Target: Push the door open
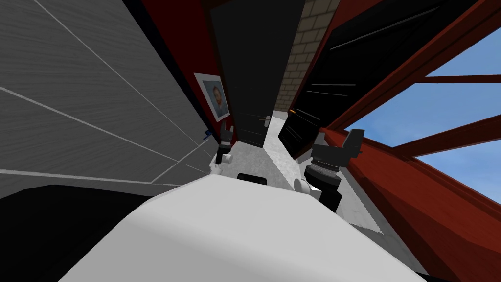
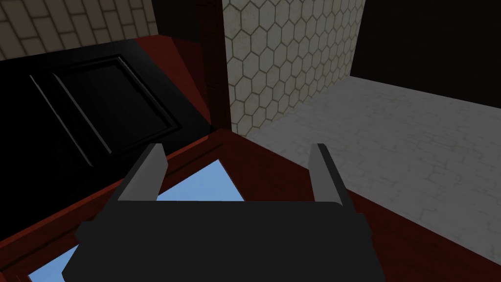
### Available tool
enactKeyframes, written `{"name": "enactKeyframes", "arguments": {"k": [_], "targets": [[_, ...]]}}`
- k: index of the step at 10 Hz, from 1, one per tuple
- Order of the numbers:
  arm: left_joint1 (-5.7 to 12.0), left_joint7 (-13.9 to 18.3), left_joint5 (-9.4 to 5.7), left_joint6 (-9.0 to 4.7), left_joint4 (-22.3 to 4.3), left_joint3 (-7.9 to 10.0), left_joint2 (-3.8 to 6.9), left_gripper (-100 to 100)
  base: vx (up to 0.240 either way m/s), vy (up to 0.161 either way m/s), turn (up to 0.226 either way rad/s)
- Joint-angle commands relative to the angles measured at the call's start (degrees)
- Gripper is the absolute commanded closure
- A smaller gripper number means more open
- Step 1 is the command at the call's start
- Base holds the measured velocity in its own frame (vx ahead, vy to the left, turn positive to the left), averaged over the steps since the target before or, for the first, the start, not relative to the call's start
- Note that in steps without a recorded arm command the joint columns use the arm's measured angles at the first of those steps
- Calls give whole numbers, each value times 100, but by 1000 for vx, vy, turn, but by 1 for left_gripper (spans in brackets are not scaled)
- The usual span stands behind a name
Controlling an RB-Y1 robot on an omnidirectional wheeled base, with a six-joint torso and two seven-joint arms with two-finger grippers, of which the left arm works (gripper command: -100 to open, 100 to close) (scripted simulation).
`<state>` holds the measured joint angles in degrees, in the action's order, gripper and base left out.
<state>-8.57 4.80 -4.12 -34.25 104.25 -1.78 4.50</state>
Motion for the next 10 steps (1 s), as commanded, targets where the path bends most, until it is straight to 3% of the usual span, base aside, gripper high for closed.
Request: {"name": "enactKeyframes", "arguments": {"k": [1,3,4,10], "targets": [[114,17,-18,5,-267,-11,26,-100,86,-39,-8],[304,24,-36,33,-618,-24,39,-100,107,-31,-3],[304,24,-36,33,-618,-24,39,-100,72,-19,-4],[885,47,-91,117,-1692,-66,56,-100,89,-43,-5]]}}
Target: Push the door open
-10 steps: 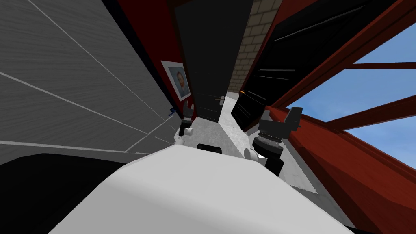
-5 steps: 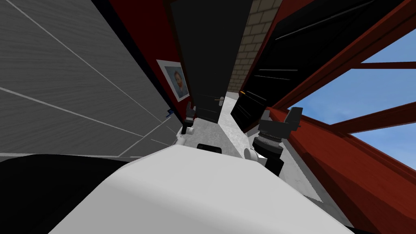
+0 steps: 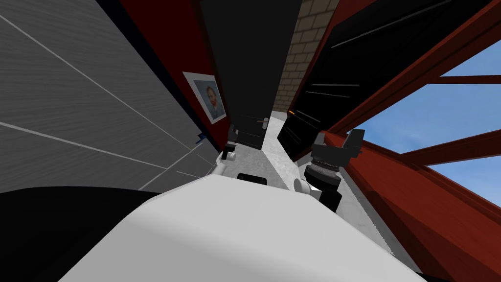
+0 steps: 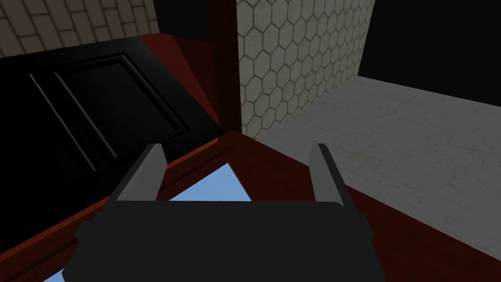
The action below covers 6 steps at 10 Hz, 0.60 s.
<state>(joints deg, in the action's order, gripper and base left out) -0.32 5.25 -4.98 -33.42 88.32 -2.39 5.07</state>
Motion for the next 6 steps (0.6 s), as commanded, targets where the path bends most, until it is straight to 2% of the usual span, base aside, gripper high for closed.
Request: {"name": "enactKeyframes", "arguments": {"k": [1,2,3,6], "targets": [[156,5,-15,48,-279,-12,0,-100,110,-44,-3],[254,9,-24,62,-459,-19,-5,-100,101,-28,-7],[254,9,-24,62,-460,-19,-5,-100,59,-22,-2],[547,20,-52,105,-979,-40,-18,-100,73,-33,-4]]}}
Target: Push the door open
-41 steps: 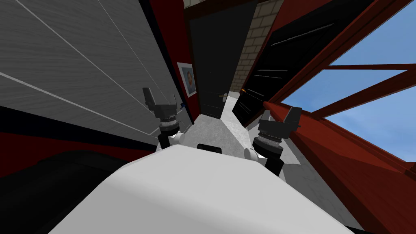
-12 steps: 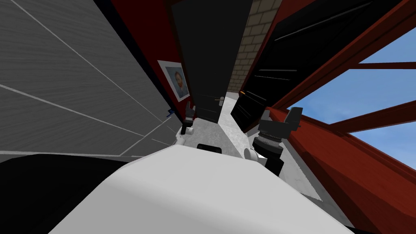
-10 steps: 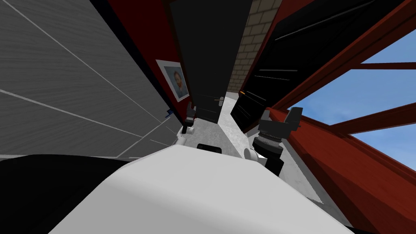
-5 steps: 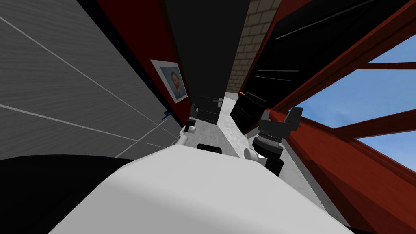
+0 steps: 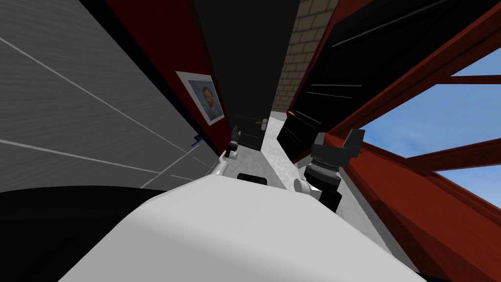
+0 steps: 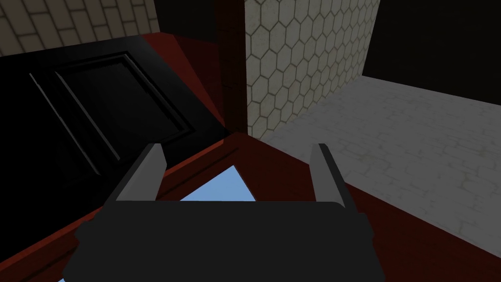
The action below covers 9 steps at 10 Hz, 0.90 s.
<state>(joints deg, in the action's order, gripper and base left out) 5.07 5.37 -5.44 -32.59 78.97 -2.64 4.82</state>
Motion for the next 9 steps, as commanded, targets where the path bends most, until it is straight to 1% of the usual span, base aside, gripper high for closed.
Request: {"name": "enactKeyframes", "arguments": {"k": [1,9], "targets": [[106,13,-14,36,-248,-21,1,-100,82,-37,-9],[849,41,-85,144,-1616,-74,-93,-100,105,-40,-5]]}}
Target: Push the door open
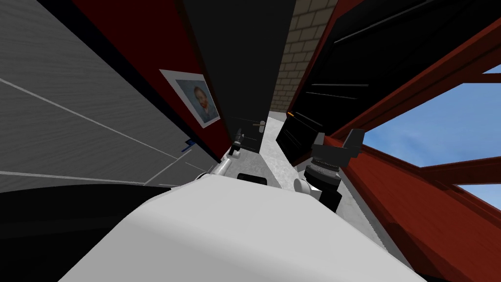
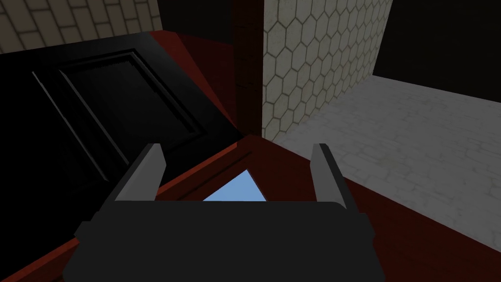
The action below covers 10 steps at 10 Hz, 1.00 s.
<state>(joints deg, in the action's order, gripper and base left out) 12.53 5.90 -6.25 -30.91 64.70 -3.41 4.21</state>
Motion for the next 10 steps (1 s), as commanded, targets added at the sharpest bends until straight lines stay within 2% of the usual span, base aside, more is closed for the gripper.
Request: {"name": "enactKeyframes", "arguments": {"k": [1,10], "targets": [[102,-12,-4,-24,-196,3,-32,-100,70,-21,-1],[829,16,-72,82,-1542,-48,-202,-100,87,-30,-5]]}}
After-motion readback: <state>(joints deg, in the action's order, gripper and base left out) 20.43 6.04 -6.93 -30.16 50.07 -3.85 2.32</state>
